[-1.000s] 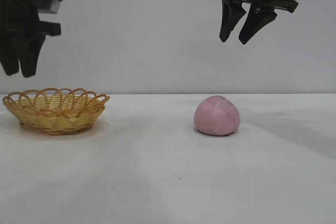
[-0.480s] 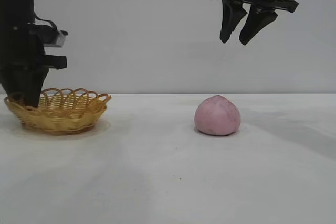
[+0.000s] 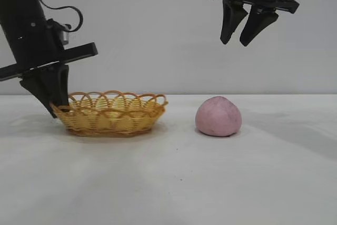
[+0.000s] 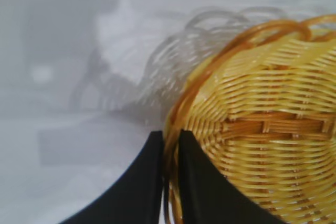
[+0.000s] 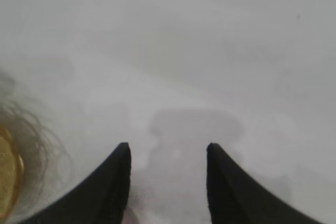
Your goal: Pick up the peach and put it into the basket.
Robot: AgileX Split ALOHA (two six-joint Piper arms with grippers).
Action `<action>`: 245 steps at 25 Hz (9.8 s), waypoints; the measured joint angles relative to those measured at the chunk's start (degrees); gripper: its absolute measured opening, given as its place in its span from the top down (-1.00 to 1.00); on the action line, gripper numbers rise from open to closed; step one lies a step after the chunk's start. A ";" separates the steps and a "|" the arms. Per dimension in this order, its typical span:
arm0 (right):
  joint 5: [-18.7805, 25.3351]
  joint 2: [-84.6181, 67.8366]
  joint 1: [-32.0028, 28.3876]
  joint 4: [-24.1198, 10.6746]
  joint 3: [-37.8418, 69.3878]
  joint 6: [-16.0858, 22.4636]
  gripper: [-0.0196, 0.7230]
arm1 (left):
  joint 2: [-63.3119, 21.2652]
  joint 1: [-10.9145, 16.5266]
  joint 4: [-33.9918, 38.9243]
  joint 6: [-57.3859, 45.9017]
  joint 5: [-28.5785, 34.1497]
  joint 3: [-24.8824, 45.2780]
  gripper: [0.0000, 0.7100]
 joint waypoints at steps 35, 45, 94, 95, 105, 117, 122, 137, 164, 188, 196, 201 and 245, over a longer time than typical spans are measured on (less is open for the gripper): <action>1.51 0.00 0.00 0.22 0.00 -0.47 0.06 | -16.09 13.67 28.18 -1.01 -3.21 5.42 -0.09; 2.38 0.00 0.00 1.09 0.00 -0.47 0.06 | -34.09 14.91 26.75 -0.69 -1.96 10.00 -0.09; 17.81 11.23 2.14 13.00 -0.07 -11.50 0.53 | -116.34 14.91 25.27 -0.57 26.62 43.60 -0.09; 17.81 11.48 2.94 12.27 -0.07 -11.87 0.69 | -116.34 14.91 25.27 -0.57 26.62 43.60 -0.09; 14.44 2.86 5.45 5.09 -0.34 -9.51 0.95 | -116.34 14.91 25.27 -0.47 26.62 43.60 -0.09; 14.19 1.31 15.28 12.14 -4.61 -14.19 0.95 | -116.34 14.91 25.27 -0.47 26.62 43.60 -0.09; 13.02 5.73 17.28 12.99 -4.61 -14.19 0.95 | -116.34 14.91 25.27 -0.47 26.62 43.60 -0.09; 10.51 9.86 17.74 14.15 -4.69 -14.19 0.07 | -116.34 14.91 25.27 -0.59 26.62 43.60 -0.09; -3.97 -15.72 -18.16 -4.33 20.91 11.20 -0.02 | -116.36 14.91 25.27 -0.59 26.62 43.60 -0.09; 27.39 -91.12 -18.30 -8.58 57.62 10.85 -0.02 | -116.36 14.91 25.27 -0.68 26.62 43.60 -0.09; 26.96 -110.87 -18.30 -9.91 60.45 11.57 -0.02 | -116.36 14.91 25.27 -0.68 26.62 43.60 -0.09; 27.11 -113.70 -18.30 -9.91 60.45 11.57 -0.02 | -116.36 14.91 25.27 -0.68 26.62 43.60 -0.09; 27.11 -113.70 -14.87 -9.80 60.45 11.57 -0.02 | -116.36 14.92 25.27 -0.68 26.62 43.60 -0.09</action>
